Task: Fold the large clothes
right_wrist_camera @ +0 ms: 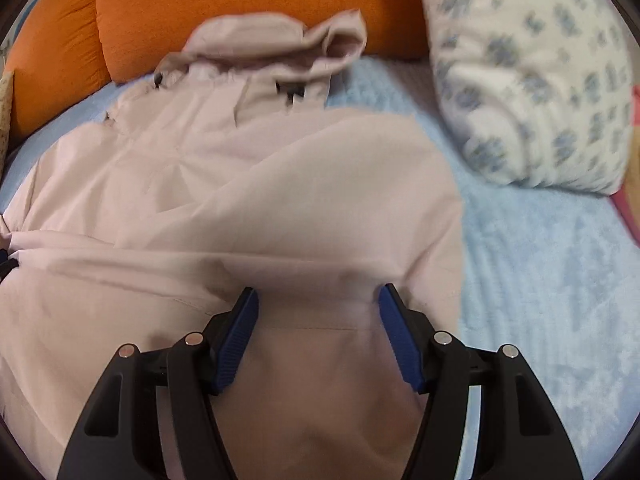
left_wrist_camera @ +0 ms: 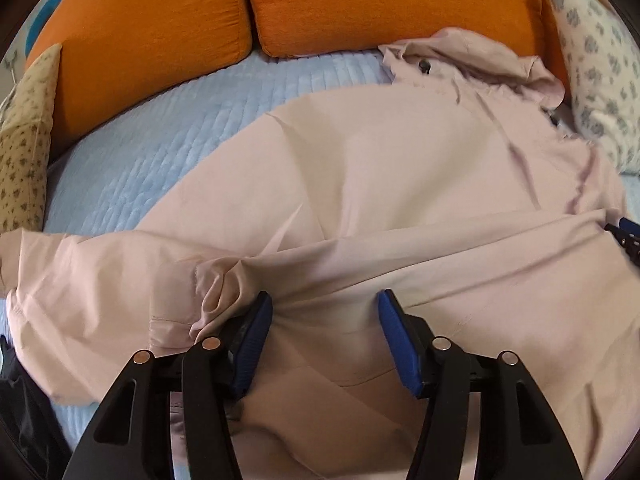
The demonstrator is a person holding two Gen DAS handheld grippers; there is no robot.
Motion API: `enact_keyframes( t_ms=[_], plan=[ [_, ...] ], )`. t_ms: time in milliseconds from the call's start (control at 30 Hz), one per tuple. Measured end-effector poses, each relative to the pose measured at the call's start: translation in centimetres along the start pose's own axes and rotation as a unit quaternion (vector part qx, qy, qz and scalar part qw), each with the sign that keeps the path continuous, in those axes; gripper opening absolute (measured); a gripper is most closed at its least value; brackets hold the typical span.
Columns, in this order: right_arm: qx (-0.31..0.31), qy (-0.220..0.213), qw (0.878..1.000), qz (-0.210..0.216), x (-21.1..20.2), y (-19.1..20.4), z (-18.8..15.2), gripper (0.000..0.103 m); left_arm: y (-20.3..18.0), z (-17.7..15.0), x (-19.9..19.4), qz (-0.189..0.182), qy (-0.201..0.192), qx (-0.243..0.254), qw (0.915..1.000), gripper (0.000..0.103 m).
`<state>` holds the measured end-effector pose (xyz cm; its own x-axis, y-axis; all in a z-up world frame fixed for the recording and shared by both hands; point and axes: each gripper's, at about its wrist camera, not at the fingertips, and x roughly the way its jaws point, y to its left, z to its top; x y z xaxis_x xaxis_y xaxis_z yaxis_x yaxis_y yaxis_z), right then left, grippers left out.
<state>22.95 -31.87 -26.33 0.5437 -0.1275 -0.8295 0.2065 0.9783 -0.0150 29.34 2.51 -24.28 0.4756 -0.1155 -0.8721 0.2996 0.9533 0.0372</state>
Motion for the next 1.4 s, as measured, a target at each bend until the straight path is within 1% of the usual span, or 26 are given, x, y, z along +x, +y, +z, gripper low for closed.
enact_keyframes(
  t_ms=[100, 167, 233, 267, 333, 367, 400, 433, 533, 600, 633, 667, 733, 800, 833, 900, 933, 1033, 1067, 1100, 1133, 1167, 1200, 1267, 1300, 1400],
  plan=[
    [0.024, -0.048, 0.998, 0.028, -5.1, 0.6, -1.0, 0.062, 1.0, -0.4, -2.7, -0.011, -0.012, -0.011, 0.9998, 0.061],
    [0.043, -0.053, 0.996, 0.048, -7.8, 1.5, -3.0, 0.062, 1.3, -1.0, -3.5, -0.011, -0.012, -0.010, 0.9998, 0.063],
    [0.039, -0.043, 0.997, 0.052, -8.1, 2.6, -4.9, 0.062, 1.4, -2.0, -2.9, -0.001, 0.000, 0.000, 1.0000, 0.063],
    [0.030, -0.027, 0.998, 0.045, -7.5, 3.2, -5.8, 0.062, 1.6, -2.4, -2.2, 0.000, 0.009, 0.000, 1.0000, 0.063],
    [0.023, 0.019, 0.998, 0.047, -4.7, 4.0, -8.0, 0.062, 1.8, -3.0, -0.9, 0.000, 0.021, -0.005, 0.9998, 0.063],
    [0.021, 0.025, 0.998, 0.047, -4.0, 4.0, -8.5, 0.062, 1.6, -3.2, -0.4, 0.004, 0.024, -0.003, 0.9997, 0.063],
    [0.017, 0.016, 0.999, 0.041, -4.1, 4.1, -8.5, 0.062, 1.2, -3.4, -0.2, 0.013, 0.022, 0.005, 0.9997, 0.063],
    [0.016, 0.021, 0.999, 0.034, -4.4, 4.3, -8.2, 0.062, 1.1, -3.4, -0.5, 0.016, 0.020, 0.009, 0.9996, 0.063],
    [0.023, 0.001, 0.999, 0.038, -6.7, 4.9, -7.4, 0.062, 2.4, -2.5, -3.3, -0.014, 0.009, -0.014, 0.9998, 0.063],
    [0.009, -0.029, 0.999, 0.043, -9.2, 6.4, -6.8, 0.063, 4.1, -1.8, -5.6, -0.014, -0.009, -0.029, 0.9994, 0.073],
    [0.001, -0.041, 0.998, 0.049, -10.1, 7.4, -6.5, 0.063, 5.6, -1.4, -7.2, -0.001, -0.025, -0.040, 0.9989, 0.089],
    [-0.008, -0.053, 0.997, 0.055, -11.0, 8.5, -6.2, 0.063, 7.6, -1.2, -8.7, 0.017, -0.043, -0.056, 0.9974, 0.094],
    [-0.025, -0.069, 0.994, 0.083, -12.3, 11.7, -5.2, 0.063, 11.6, -1.3, -10.4, 0.029, -0.060, -0.088, 0.9939, 0.094],
    [-0.039, -0.068, 0.991, 0.113, -12.4, 14.9, -4.4, 0.063, 16.1, -1.5, -10.4, 0.034, -0.049, -0.126, 0.9902, 0.094],
    [-0.051, -0.063, 0.988, 0.129, -12.3, 17.0, -4.1, 0.062, 19.7, -1.8, -9.8, 0.038, -0.035, -0.155, 0.9865, 0.094],
    [-0.071, -0.053, 0.985, 0.150, -12.1, 20.5, -3.9, 0.062, 24.1, -2.2, -8.9, 0.049, -0.016, -0.197, 0.9791, 0.094],
    [-0.083, -0.049, 0.982, 0.163, -12.1, 22.4, -4.0, 0.061, 27.2, -2.5, -8.4, 0.047, -0.007, -0.225, 0.9732, 0.094],
    [-0.128, -0.051, 0.973, 0.186, -12.5, 28.5, -4.5, 0.061, 34.6, -3.0, -7.2, 0.023, -0.002, -0.282, 0.9591, 0.094],
    [-0.137, -0.051, 0.971, 0.191, -12.2, 30.1, -4.3, 0.061, 36.0, -3.1, -6.9, 0.011, -0.001, -0.292, 0.9563, 0.094],
    [-0.142, -0.055, 0.968, 0.199, -11.9, 31.7, -4.1, 0.056, 37.2, -3.0, -6.5, -0.004, 0.000, -0.302, 0.9533, 0.093],
    [-0.145, -0.062, 0.966, 0.204, -11.7, 33.1, -3.7, 0.046, 38.6, -2.9, -5.9, -0.006, 0.002, -0.310, 0.9507, 0.086],
    [-0.147, -0.064, 0.966, 0.204, -11.4, 34.1, -3.5, 0.042, 39.6, -2.8, -5.3, -0.001, 0.006, -0.311, 0.9504, 0.082],
    [-0.147, -0.069, 0.965, 0.208, -11.3, 35.4, -3.1, 0.036, 40.5, -2.8, -4.8, -0.002, 0.008, -0.313, 0.9497, 0.081],
    [-0.141, -0.075, 0.965, 0.209, -11.0, 37.1, -2.1, 0.035, 41.9, -2.8, -4.0, 0.001, 0.009, -0.316, 0.9488, 0.080],
    [-0.140, -0.076, 0.965, 0.210, -10.8, 37.4, -1.7, 0.036, 42.6, -2.8, -3.4, 0.010, 0.014, -0.317, 0.9481, 0.079],
    [-0.139, -0.079, 0.964, 0.211, -10.7, 38.5, -0.9, 0.036, 44.1, -3.0, -2.2, 0.011, 0.018, -0.328, 0.9445, 0.079]
  ],
)
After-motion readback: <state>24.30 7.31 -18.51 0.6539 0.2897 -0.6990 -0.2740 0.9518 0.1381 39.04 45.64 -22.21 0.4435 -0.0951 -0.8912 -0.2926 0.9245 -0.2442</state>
